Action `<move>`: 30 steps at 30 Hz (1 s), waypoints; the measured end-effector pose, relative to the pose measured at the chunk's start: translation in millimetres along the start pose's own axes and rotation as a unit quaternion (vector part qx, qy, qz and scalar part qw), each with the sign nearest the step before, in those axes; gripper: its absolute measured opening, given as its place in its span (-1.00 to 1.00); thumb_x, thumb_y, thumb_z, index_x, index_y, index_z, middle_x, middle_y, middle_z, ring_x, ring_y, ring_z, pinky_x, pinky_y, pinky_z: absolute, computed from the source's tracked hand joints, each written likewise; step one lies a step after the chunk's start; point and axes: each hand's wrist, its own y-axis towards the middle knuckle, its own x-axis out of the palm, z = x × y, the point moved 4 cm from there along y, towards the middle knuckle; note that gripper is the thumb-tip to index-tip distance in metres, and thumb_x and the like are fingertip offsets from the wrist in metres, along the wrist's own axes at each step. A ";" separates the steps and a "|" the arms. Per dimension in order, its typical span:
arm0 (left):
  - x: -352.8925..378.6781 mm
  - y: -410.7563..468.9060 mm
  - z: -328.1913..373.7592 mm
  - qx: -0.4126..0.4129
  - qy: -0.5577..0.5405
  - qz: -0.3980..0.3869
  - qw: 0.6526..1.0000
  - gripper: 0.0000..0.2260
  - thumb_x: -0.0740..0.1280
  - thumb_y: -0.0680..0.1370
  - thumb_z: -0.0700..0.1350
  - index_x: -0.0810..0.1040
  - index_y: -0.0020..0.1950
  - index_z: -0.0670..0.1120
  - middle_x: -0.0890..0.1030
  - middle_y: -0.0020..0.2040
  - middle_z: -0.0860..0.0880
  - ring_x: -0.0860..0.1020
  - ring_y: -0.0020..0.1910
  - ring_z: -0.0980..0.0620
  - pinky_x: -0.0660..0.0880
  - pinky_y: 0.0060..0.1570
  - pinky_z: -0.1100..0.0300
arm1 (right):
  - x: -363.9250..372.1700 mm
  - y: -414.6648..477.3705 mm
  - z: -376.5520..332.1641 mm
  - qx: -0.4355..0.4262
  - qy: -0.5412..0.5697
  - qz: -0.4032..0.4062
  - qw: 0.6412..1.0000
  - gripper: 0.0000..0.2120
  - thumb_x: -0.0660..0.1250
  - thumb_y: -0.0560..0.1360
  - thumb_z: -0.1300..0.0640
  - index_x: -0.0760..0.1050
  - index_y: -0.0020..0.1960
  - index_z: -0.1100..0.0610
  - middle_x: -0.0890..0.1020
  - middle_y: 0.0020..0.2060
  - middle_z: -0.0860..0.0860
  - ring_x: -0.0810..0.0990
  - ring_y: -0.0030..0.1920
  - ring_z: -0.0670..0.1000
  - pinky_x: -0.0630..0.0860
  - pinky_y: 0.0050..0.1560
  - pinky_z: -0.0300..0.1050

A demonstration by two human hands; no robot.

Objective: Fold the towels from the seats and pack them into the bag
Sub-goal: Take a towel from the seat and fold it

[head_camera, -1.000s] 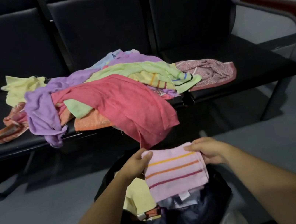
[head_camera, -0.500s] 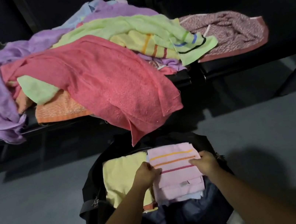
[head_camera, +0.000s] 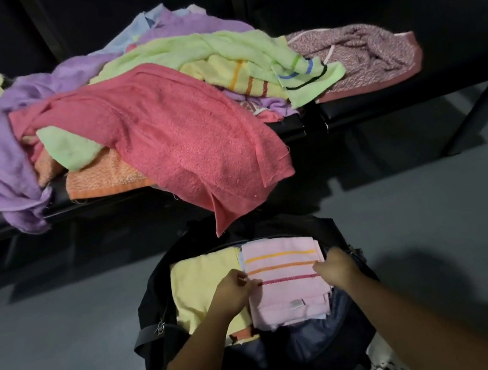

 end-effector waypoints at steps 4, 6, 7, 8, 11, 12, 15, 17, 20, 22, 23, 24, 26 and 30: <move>-50.8 -10.7 53.7 0.075 0.021 0.045 0.996 -0.84 0.40 0.58 0.02 0.55 -0.05 -0.07 0.57 -0.21 0.02 0.52 -0.17 -0.03 0.40 -0.19 0.15 | -52.1 -8.5 -69.1 -0.058 0.008 0.042 0.997 -0.84 0.36 0.49 0.16 0.57 -0.03 0.27 0.60 -0.16 0.15 0.60 -0.08 0.16 0.38 -0.16 -0.16; -83.9 -22.1 88.5 0.117 0.005 0.062 0.991 -0.90 0.40 0.56 -0.06 0.57 -0.12 -0.05 0.58 -0.25 0.03 0.54 -0.20 -0.02 0.47 -0.13 0.09 | -80.4 -21.2 -111.6 -0.108 0.029 0.071 0.991 -0.86 0.37 0.48 0.16 0.58 -0.09 0.25 0.57 -0.21 0.16 0.59 -0.12 0.14 0.39 -0.17 -0.14; -101.4 -26.7 104.9 0.135 0.007 0.068 0.989 -0.91 0.39 0.57 -0.07 0.58 -0.11 -0.06 0.59 -0.24 0.02 0.55 -0.22 -0.01 0.51 -0.11 0.07 | -94.2 -32.0 -132.0 -0.130 0.035 0.083 0.987 -0.88 0.38 0.48 0.16 0.57 -0.14 0.23 0.55 -0.26 0.15 0.56 -0.17 0.12 0.40 -0.18 -0.13; -118.0 -32.9 121.6 0.153 0.017 0.071 0.986 -0.91 0.38 0.57 -0.08 0.59 -0.08 -0.07 0.61 -0.23 0.00 0.56 -0.23 0.00 0.53 -0.09 0.07 | -106.0 -40.1 -150.5 -0.149 0.044 0.088 0.984 -0.87 0.38 0.47 0.17 0.54 -0.22 0.21 0.53 -0.32 0.13 0.54 -0.23 0.11 0.41 -0.20 -0.12; -171.2 -48.1 163.8 0.189 -0.003 0.075 0.979 -0.88 0.37 0.59 -0.12 0.64 -0.03 -0.16 0.67 -0.16 -0.09 0.63 -0.19 -0.04 0.62 0.03 0.01 | -139.4 -68.8 -199.8 -0.203 0.024 0.110 0.973 -0.79 0.34 0.49 0.20 0.44 -0.30 0.19 0.47 -0.39 0.07 0.46 -0.37 0.07 0.35 -0.36 -0.16; -189.9 -53.2 175.1 0.193 -0.012 0.082 0.978 -0.86 0.37 0.60 -0.13 0.64 0.00 -0.19 0.67 -0.14 -0.11 0.63 -0.17 -0.03 0.60 0.05 0.03 | -148.0 -75.9 -214.2 -0.222 0.011 0.119 0.968 -0.81 0.31 0.50 0.20 0.44 -0.28 0.19 0.47 -0.36 0.06 0.45 -0.36 0.05 0.32 -0.39 -0.16; -242.1 -62.5 197.6 0.197 0.009 0.156 0.968 -0.87 0.41 0.58 -0.10 0.65 0.00 -0.16 0.66 -0.15 -0.05 0.59 -0.20 0.03 0.54 -0.05 0.11 | -162.0 -91.6 -252.1 -0.277 0.015 0.129 0.952 -0.79 0.30 0.52 0.19 0.42 -0.29 0.14 0.45 -0.36 0.03 0.42 -0.36 0.02 0.30 -0.37 -0.13; -268.2 -58.1 199.8 0.181 0.027 0.214 0.960 -0.89 0.43 0.56 -0.09 0.63 -0.04 -0.13 0.63 -0.18 -0.03 0.55 -0.22 0.03 0.49 -0.17 0.14 | -160.7 -94.1 -272.3 -0.300 0.014 0.130 0.945 -0.67 0.33 0.50 0.19 0.33 -0.38 0.00 0.39 -0.44 -0.01 0.41 -0.38 0.02 0.30 -0.36 -0.11; -289.5 -34.5 187.2 0.131 -0.042 0.264 0.955 -0.88 0.41 0.54 -0.11 0.59 -0.08 -0.16 0.63 -0.18 -0.13 0.62 -0.15 -0.16 0.53 -0.13 0.10 | -145.2 -84.8 -290.6 -0.315 -0.024 0.141 0.938 -0.84 0.39 0.50 0.08 0.45 -0.20 -0.06 0.49 -0.26 -0.02 0.54 -0.11 0.11 0.35 -0.24 -0.10; -292.8 -18.3 177.3 0.101 -0.110 0.275 0.950 -0.75 0.45 0.53 0.00 0.56 -0.13 -0.19 0.59 -0.23 -0.17 0.63 -0.11 -0.27 0.51 -0.11 0.04 | -130.7 -69.7 -295.2 -0.301 -0.058 0.166 0.937 -0.60 0.40 0.52 -0.01 0.46 0.26 0.17 0.50 0.13 0.15 0.52 0.19 0.22 0.46 0.05 -0.02; -290.0 -13.4 174.3 0.092 -0.116 0.276 0.950 -0.68 0.46 0.52 0.05 0.55 -0.11 -0.21 0.58 -0.22 -0.18 0.62 -0.14 -0.24 0.48 -0.13 0.05 | -123.4 -63.9 -293.9 -0.297 -0.073 0.182 0.935 -0.46 0.40 0.54 -0.03 0.36 0.39 0.23 0.43 0.27 0.20 0.47 0.28 0.25 0.46 0.18 0.06; -286.7 -8.3 171.3 0.083 -0.110 0.280 0.950 -0.63 0.48 0.50 0.09 0.54 -0.04 -0.22 0.58 -0.17 -0.18 0.59 -0.13 -0.18 0.46 -0.13 0.05 | -117.9 -60.3 -293.8 -0.304 -0.074 0.208 0.927 -0.43 0.39 0.56 -0.02 0.31 0.43 0.25 0.39 0.33 0.22 0.44 0.32 0.26 0.45 0.25 0.10; -278.8 -2.9 169.3 0.068 -0.081 0.296 0.949 -0.51 0.51 0.47 0.12 0.46 0.11 -0.22 0.56 -0.05 -0.15 0.55 -0.04 -0.14 0.45 -0.08 0.04 | -113.7 -56.6 -294.4 -0.328 -0.055 0.246 0.911 -0.54 0.35 0.59 0.05 0.36 0.39 0.25 0.44 0.31 0.21 0.48 0.29 0.23 0.47 0.24 0.11; -273.7 -3.1 172.3 0.096 -0.007 0.313 0.945 -0.67 0.46 0.52 0.07 0.45 -0.08 -0.15 0.52 -0.25 -0.05 0.49 -0.22 -0.06 0.35 -0.26 0.08 | -124.0 -56.8 -295.0 -0.369 0.003 0.272 0.889 -0.86 0.31 0.59 0.13 0.51 0.06 0.20 0.59 0.01 0.11 0.57 0.02 0.15 0.52 -0.01 0.08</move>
